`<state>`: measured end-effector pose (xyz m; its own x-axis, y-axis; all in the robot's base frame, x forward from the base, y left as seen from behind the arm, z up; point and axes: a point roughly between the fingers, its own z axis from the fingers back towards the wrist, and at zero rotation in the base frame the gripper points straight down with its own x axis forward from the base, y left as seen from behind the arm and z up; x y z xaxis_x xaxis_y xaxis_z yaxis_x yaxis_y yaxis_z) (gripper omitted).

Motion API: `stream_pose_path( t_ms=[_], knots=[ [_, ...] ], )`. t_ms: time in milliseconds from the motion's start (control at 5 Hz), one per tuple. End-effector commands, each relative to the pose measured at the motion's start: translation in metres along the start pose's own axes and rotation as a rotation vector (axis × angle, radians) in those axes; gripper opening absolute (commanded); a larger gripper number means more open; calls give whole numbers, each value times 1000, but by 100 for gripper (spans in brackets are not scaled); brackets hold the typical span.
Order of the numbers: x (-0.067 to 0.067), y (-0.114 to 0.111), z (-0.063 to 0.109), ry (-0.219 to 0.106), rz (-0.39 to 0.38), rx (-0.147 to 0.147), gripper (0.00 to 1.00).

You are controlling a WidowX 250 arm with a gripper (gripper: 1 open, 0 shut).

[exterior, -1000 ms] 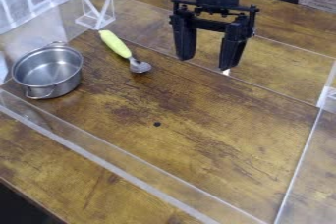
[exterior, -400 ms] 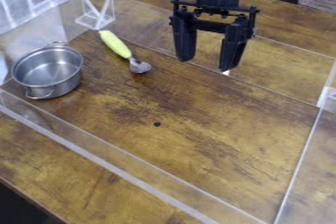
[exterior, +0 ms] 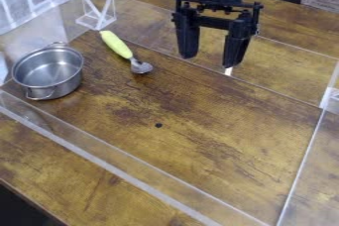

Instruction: Move the green spoon to the left

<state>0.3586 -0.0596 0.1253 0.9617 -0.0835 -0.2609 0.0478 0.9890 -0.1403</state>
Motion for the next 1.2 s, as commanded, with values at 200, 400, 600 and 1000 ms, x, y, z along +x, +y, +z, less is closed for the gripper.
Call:
stream_pose_path(
  t_ms=[200, 400, 600, 1000],
  knots=[
    [-5, 5, 11, -43, 7, -1, 100],
    [-6, 1, 11, -35, -15, 3, 100],
    [-8, -3, 14, -33, -37, 7, 100],
    [-12, -12, 20, -33, -69, 13, 100]
  ],
)
